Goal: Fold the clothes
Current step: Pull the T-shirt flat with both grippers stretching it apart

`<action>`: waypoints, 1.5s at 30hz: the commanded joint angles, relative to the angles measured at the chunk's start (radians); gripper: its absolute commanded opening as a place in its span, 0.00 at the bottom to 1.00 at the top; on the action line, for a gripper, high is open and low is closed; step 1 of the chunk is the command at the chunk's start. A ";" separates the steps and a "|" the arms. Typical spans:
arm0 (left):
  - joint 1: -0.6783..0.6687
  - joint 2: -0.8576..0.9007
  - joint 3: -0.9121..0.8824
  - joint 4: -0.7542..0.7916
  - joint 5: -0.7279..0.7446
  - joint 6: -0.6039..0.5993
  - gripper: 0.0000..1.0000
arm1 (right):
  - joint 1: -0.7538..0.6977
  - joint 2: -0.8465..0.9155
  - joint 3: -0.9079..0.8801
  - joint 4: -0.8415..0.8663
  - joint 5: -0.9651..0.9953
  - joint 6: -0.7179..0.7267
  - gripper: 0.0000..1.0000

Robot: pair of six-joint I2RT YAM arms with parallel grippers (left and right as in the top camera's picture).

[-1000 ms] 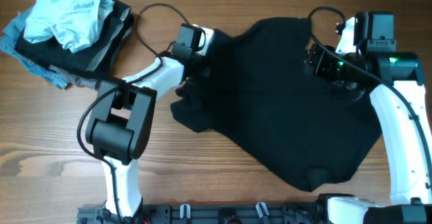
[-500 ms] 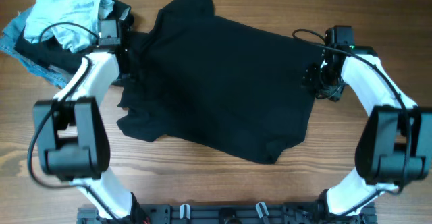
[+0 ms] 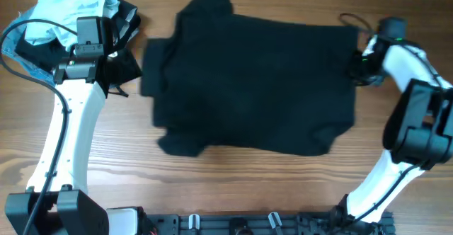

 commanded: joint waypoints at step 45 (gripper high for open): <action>0.008 0.141 -0.161 0.426 0.274 0.058 0.43 | 0.429 -0.325 -0.497 -0.058 -0.666 -0.142 0.27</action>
